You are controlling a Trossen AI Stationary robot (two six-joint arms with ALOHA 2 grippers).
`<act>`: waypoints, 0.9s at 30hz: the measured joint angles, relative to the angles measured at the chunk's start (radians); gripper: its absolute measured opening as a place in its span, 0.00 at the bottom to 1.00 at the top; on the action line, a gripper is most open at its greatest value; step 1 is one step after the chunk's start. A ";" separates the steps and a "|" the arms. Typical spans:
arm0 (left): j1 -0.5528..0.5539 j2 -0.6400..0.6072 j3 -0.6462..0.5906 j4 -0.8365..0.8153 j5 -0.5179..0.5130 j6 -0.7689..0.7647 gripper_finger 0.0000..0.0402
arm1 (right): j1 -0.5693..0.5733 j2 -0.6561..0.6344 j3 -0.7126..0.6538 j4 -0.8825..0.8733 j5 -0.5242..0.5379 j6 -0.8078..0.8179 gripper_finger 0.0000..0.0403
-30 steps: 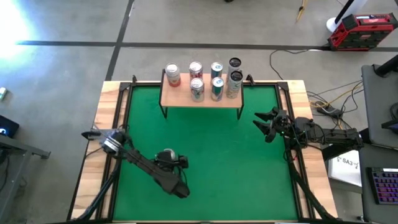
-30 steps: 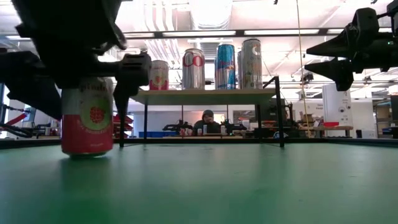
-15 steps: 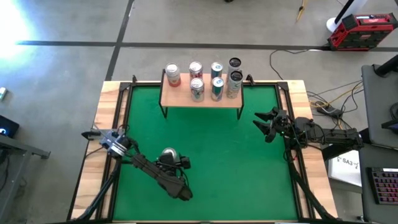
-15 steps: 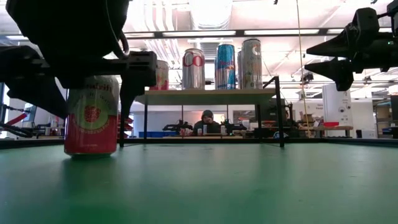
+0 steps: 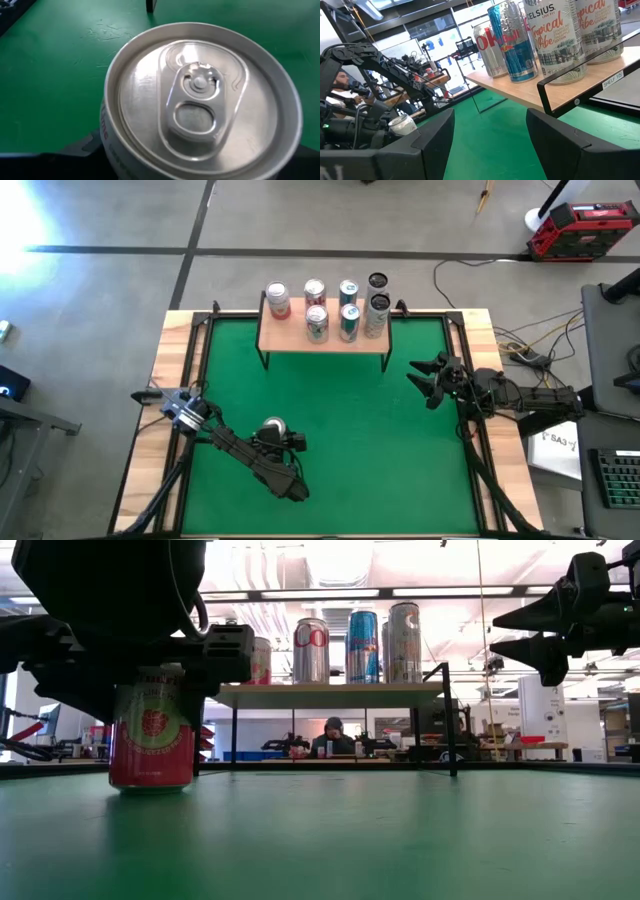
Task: Place canned beverage on shelf
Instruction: Put the pink-white soda can on the shelf aligned with the other pink-white soda can
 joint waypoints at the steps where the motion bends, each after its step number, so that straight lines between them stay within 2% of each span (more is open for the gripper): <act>1: 0.000 0.000 0.000 0.000 -0.001 0.006 0.68 | 0.000 0.000 0.000 0.000 0.000 0.000 0.59; 7: 0.000 -0.009 0.000 0.004 -0.017 0.011 0.68 | 0.000 0.000 0.000 0.000 0.000 0.000 0.59; 12: 0.000 -0.083 0.000 -0.002 -0.044 0.055 0.68 | 0.000 0.000 0.000 0.000 0.000 0.000 0.59; 19: 0.036 -0.230 0.000 -0.002 -0.121 0.222 0.68 | 0.000 0.000 0.000 0.000 0.000 0.000 0.59; 27: 0.164 -0.403 0.000 -0.003 -0.141 0.493 0.68 | 0.000 0.000 0.000 0.000 0.000 0.000 0.59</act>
